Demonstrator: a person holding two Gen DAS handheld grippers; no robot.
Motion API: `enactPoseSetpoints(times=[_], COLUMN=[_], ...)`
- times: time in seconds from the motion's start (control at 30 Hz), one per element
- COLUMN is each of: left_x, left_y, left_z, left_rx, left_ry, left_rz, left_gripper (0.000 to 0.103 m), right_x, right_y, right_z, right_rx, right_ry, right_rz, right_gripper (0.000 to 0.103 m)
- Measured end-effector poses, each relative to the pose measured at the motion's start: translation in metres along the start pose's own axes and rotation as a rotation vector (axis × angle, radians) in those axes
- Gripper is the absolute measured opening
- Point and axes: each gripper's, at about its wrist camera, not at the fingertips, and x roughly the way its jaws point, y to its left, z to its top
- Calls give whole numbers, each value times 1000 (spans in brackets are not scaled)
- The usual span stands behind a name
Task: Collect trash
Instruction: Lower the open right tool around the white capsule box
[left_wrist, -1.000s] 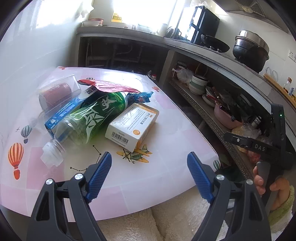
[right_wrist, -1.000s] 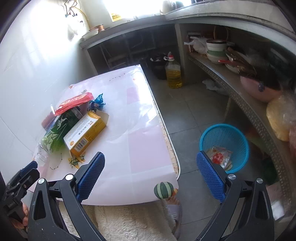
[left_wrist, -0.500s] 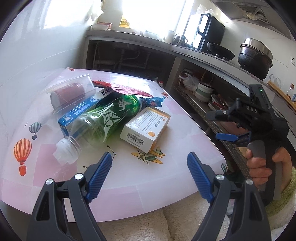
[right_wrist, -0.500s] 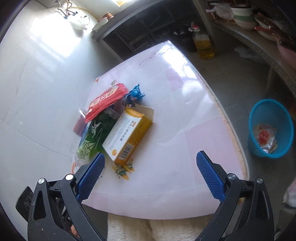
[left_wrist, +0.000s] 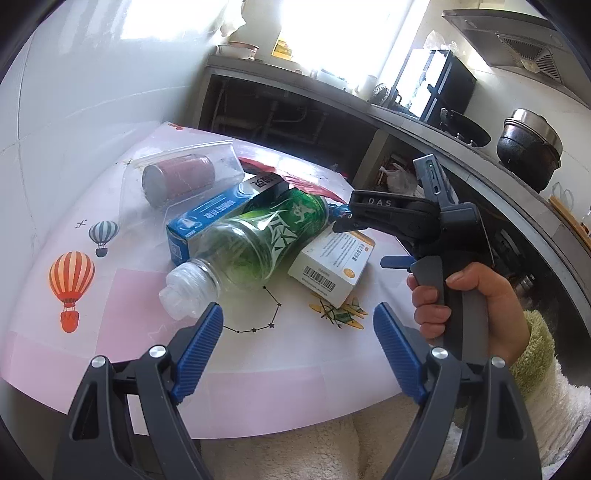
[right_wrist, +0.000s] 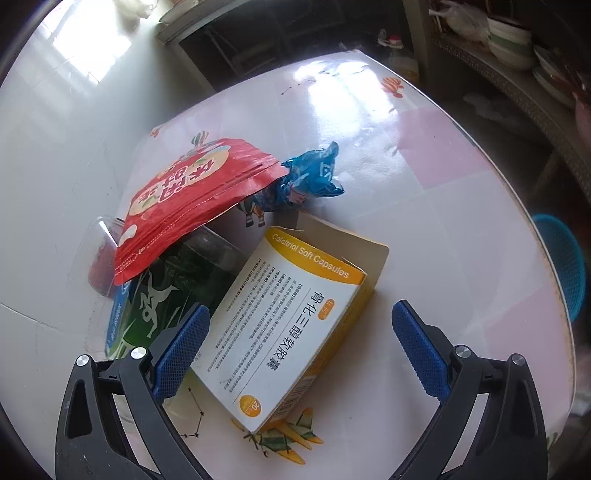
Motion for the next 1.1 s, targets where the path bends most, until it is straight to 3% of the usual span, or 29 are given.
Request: enactPoseSetpoints(times=[0.2,0.53,0.97,1.1], left_x=[1,5,8,10], left_y=[12,17,12,7], left_z=[0,-1,-1,-3], left_rx=[-19,-35,-19,-10], left_ry=[3,10,15,18], left_rz=[1,-1,-19,-22], left_gripper=[81,81,81,81], right_x=[14,7,-19,-32], right_y=[13,11,-39,-51], right_z=[-11,-23,-35,-36], right_rx=[-90,-189,-273,-243], right_ry=[4,14,115,114], right_rz=[-26,35,120,153], right_gripper=[95,84,81,88])
